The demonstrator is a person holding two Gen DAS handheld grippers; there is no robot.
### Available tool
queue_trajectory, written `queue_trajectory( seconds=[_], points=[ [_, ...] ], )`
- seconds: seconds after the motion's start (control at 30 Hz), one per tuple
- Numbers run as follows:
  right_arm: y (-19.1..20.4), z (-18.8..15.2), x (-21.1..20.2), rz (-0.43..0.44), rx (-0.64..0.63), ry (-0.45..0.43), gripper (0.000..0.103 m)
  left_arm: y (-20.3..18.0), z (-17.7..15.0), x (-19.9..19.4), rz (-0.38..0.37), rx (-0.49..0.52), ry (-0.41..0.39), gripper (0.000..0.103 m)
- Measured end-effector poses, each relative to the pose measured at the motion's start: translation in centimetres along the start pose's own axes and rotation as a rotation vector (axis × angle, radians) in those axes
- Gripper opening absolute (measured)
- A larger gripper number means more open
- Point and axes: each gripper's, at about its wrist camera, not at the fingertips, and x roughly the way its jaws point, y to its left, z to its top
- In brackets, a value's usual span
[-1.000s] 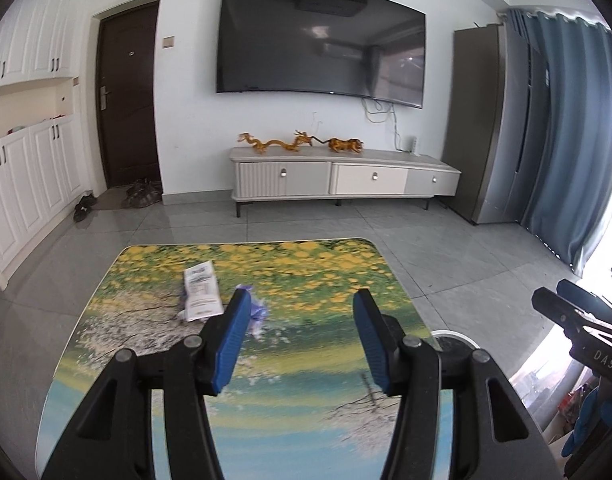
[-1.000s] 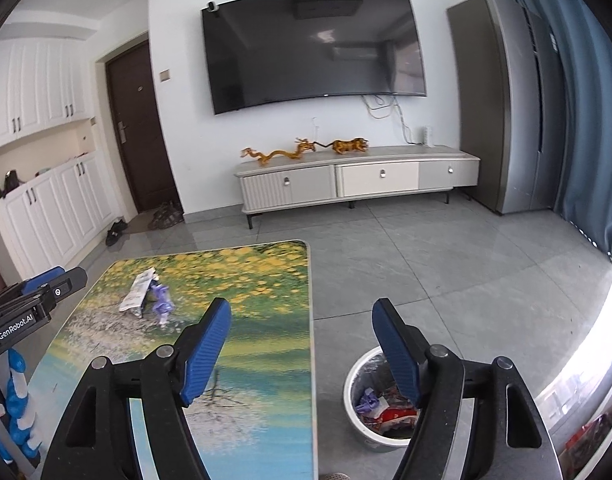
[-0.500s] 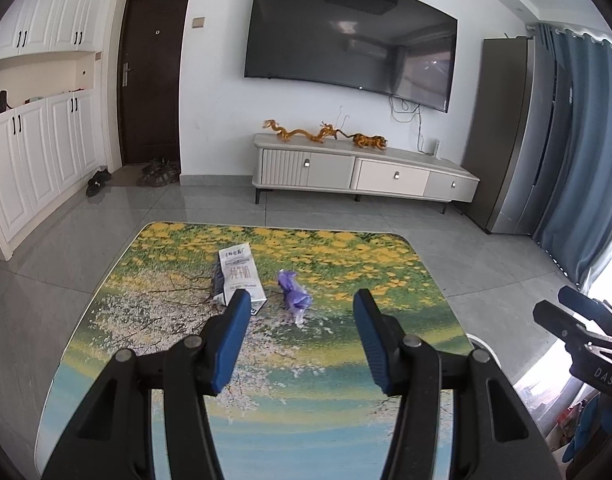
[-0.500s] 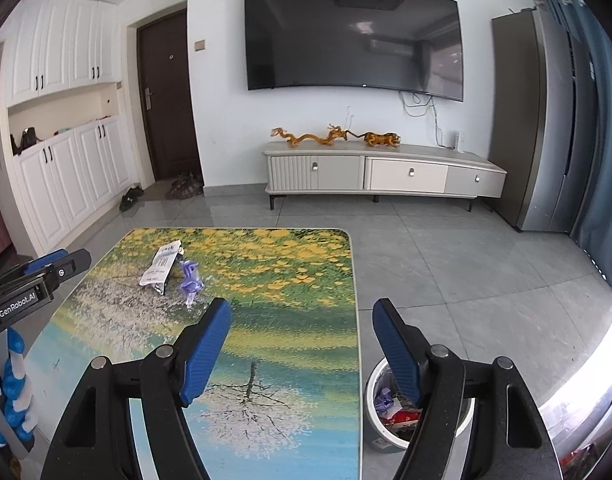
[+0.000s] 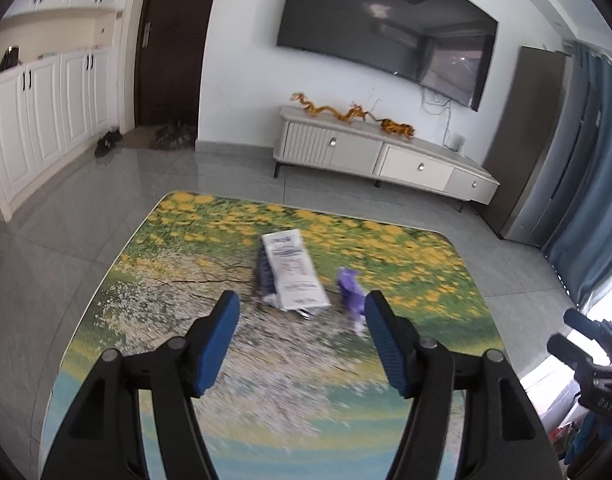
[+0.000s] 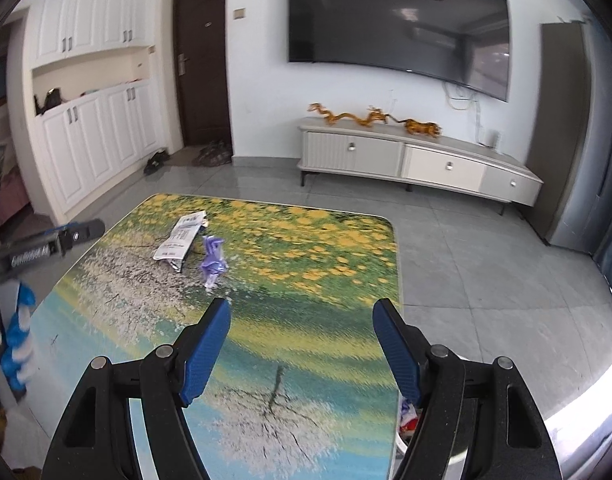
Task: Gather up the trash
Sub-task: 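Grasp the white milk carton with the left tool while the right grasps the purple bag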
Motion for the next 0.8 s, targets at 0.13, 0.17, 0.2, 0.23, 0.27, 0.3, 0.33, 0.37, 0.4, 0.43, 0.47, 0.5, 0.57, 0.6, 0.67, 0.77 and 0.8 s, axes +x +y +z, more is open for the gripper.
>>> queue_trajectory(
  seconds=[0.13,0.17,0.2,0.23,0.27,0.3,0.33,0.37,0.4,0.43,0.47,0.5,0.57,0.6,0.67,0.77,0.8],
  points=[
    [0.9,0.9,2.9,0.069,-0.024,0.014,0.072,2.2,1.3,3.2,0.021,-0.032,0.07,0.064],
    [1.1,1.1,3.8,0.085,-0.028,0.019,0.072,2.5,1.6,4.2,0.02,-0.035,0.09,0.064],
    [1.3,1.3,4.7,0.105,-0.031,0.026,0.072,2.6,1.8,5.0,0.016,-0.039,0.109,0.064],
    [1.5,1.5,5.5,0.123,-0.031,0.033,0.072,2.7,2.0,5.9,0.012,-0.045,0.13,0.064],
    [1.6,1.7,6.3,0.14,-0.03,0.041,0.072,2.7,2.3,6.8,0.004,-0.046,0.149,0.064],
    [1.9,1.9,7.4,0.161,-0.033,0.05,0.072,2.5,2.5,7.8,-0.003,-0.046,0.168,0.064],
    [2.1,2.0,8.1,0.174,-0.037,0.057,0.072,2.4,2.7,8.6,-0.005,-0.047,0.183,0.064],
    [2.4,2.2,9.1,0.188,-0.042,0.068,0.072,2.2,2.9,9.4,-0.009,-0.049,0.197,0.064],
    [2.7,2.4,10.2,0.199,-0.048,0.079,0.072,1.9,3.2,10.6,-0.013,-0.052,0.216,0.064],
    [3.0,2.5,11.0,0.211,-0.05,0.087,0.072,1.7,3.5,11.3,-0.016,-0.055,0.23,0.064],
    [3.3,2.5,11.7,0.226,-0.049,0.096,0.072,1.5,3.8,12.4,-0.019,-0.061,0.251,0.064],
    [3.6,2.6,12.8,0.245,-0.048,0.109,0.072,1.4,4.1,13.4,-0.015,-0.07,0.27,0.064],
    [4.3,2.5,14.2,0.258,-0.054,0.126,0.072,1.2,4.5,15.4,0.014,-0.084,0.303,0.064],
    [4.7,2.4,15.2,0.265,-0.061,0.138,0.072,1.1,4.6,16.2,0.028,-0.084,0.315,0.064],
    [5.1,2.2,16.3,0.275,-0.066,0.155,0.071,0.7,4.6,17.8,0.058,-0.066,0.343,0.064],
    [5.6,2.0,18.1,0.289,-0.072,0.181,0.067,0.3,4.3,19.3,0.092,-0.041,0.376,0.064],
    [5.8,1.9,18.7,0.292,-0.073,0.188,0.065,0.2,4.2,19.6,0.098,-0.035,0.384,0.064]
  ],
)
